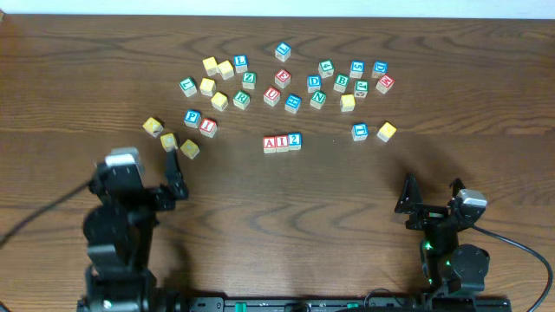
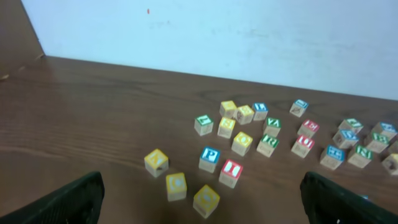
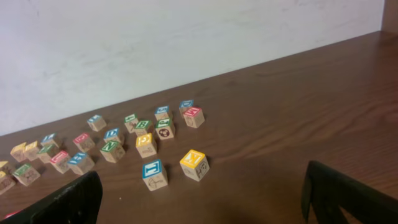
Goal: Spell out AI2
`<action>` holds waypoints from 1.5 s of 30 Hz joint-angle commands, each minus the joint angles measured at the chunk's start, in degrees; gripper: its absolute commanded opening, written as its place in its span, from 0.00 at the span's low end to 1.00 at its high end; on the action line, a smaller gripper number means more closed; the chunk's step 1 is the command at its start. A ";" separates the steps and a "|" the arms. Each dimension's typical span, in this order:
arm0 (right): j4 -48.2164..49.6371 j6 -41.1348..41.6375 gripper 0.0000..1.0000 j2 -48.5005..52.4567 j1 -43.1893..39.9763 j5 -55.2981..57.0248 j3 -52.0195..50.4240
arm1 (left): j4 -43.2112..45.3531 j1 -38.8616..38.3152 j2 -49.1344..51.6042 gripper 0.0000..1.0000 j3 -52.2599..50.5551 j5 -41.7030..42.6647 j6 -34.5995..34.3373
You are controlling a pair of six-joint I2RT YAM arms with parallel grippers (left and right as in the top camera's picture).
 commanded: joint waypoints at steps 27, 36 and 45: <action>-0.09 -0.72 0.99 -0.37 -0.46 0.48 -0.20 | 6.64 0.20 -23.63 1.00 -21.94 -0.33 12.13; -0.09 -0.72 0.99 -0.37 -0.46 0.48 -0.20 | 8.70 0.20 -23.65 1.00 -24.63 -0.33 14.19; -0.07 -0.72 0.99 -0.37 -0.44 0.48 -0.20 | 6.34 0.20 -23.65 1.00 -24.63 -0.35 14.14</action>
